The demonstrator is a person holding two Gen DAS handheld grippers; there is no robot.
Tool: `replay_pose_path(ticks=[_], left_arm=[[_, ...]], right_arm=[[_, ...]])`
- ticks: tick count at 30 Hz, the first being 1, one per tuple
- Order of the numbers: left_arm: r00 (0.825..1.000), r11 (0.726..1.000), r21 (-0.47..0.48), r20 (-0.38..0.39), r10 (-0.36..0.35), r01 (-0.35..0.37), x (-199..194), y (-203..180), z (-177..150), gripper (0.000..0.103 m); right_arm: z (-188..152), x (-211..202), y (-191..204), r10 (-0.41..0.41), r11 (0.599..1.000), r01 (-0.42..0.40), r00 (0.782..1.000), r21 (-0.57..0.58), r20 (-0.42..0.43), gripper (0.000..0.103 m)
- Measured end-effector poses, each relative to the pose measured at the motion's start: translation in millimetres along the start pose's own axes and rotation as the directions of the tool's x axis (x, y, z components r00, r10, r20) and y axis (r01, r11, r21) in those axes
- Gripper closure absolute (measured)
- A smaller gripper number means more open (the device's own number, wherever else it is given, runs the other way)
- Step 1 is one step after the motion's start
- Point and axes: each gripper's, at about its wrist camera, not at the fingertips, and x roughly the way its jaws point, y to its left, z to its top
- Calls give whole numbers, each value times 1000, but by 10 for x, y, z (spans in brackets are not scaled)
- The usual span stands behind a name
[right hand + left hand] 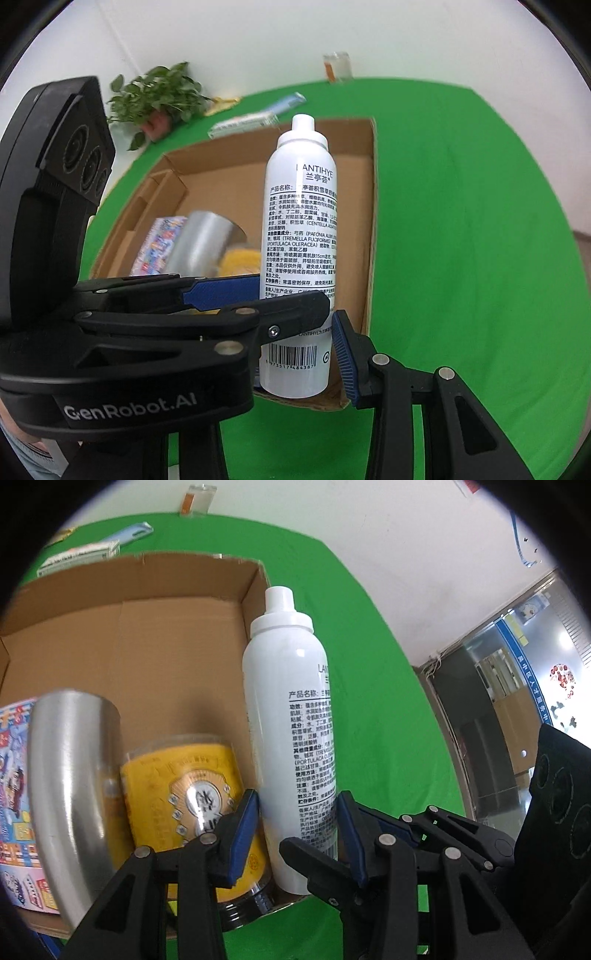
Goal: Organize rigid objects
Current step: 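Carry the spray bottle into the box beside the yellow jar, then release the spray bottle and withdraw the right tool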
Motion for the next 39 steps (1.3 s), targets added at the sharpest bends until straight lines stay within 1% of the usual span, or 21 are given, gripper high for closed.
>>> replay_pose_path(ticks=[2, 6, 9, 13, 15, 17, 18, 19, 20, 21, 22, 23, 24, 25, 26, 27, 28, 31, 34, 37, 39], left_arm=[[1000, 1000, 18, 2, 9, -9, 28, -60, -35, 61], [1000, 1000, -3, -6, 7, -7, 70, -79, -29, 60], [1000, 1000, -2, -6, 28, -28, 70, -115, -40, 59], [1000, 1000, -20, -18, -3, 2, 47, -62, -46, 58], [1000, 1000, -13, 5, 6, -6, -21, -63, -98, 56], [998, 1000, 2, 64, 28, -28, -183, -72, -210, 53], [995, 999, 15, 93, 30, -31, -278, -80, -275, 53], [989, 998, 41, 143, 39, -45, -428, -93, -388, 53], [980, 996, 68, 193, 51, -66, -551, -95, -486, 53], [968, 991, 96, 242, 67, -93, -668, -108, -592, 52], [951, 984, 124, 297, 87, -128, -796, -126, -720, 42], [919, 971, 149, 377, 118, -186, -969, -145, -904, 32], [888, 961, 154, 437, 143, -231, -1083, -149, -1043, 13], [834, 944, 149, 523, 178, -295, -1225, -146, -1243, 6], [799, 933, 144, 568, 196, -331, -1291, -157, -1366, 3], [757, 916, 131, 613, 225, -378, -1374, -139, -1515, 0], [729, 905, 109, 635, 255, -411, -1443, -100, -1638, 0], [717, 906, 63, 635, 287, -419, -1598, 18, -1844, 0], [690, 899, 14, 647, 326, -437, -1758, 105, -1987, 0], [640, 871, -30, 666, 383, -490, -1896, 185, -2206, 0], [621, 854, -46, 667, 412, -518, -1979, 230, -2333, 0]], right_arm=[[-69, 54, -37, -7, 1000, 7, 1000, 14, -7, 66], [-128, 38, -162, 4, 999, -3, 1000, 47, -7, 65], [-158, 93, -209, 17, 997, -16, 1000, 69, -11, 65], [-180, 133, -164, 11, 997, -9, 1000, 70, -15, 65], [-192, 134, -91, -3, 999, 4, 1000, 48, -7, 62], [-237, 63, -27, -55, 998, 54, 998, 20, 19, 48], [-278, -2, 7, -71, 997, 72, 997, -2, 43, 46], [-332, -84, 49, -89, 995, 91, 993, -28, 73, 42], [-420, -201, 79, -125, 990, 131, 986, -47, 114, 32], [-494, -282, 120, -167, 983, 177, 973, -54, 158, 25], [-578, -360, 172, -207, 973, 223, 956, -58, 210, 13], [-675, -431, 237, -240, 962, 265, 936, -67, 257, 5], [-751, -487, 293, -257, 954, 289, 923, -75, 287, 1], [-834, -534, 342, -259, 952, 297, 914, -79, 313, 1], [-908, -580, 392, -252, 952, 294, 910, -85, 330, 1], [-960, -618, 434, -248, 951, 295, 907, -93, 340, 1], [-995, -627, 491, -252, 948, 303, 902, -100, 350, 1], [-1169, -807, 609, -256, 942, 318, 888, -108, 382, 1], [-1352, -936, 728, -238, 942, 309, 890, -131, 390, 1], [-1556, -1036, 872, -224, 931, 319, 882, -177, 414, 1], [-1685, -1085, 967, -199, 918, 319, 884, -234, 423, 1]])
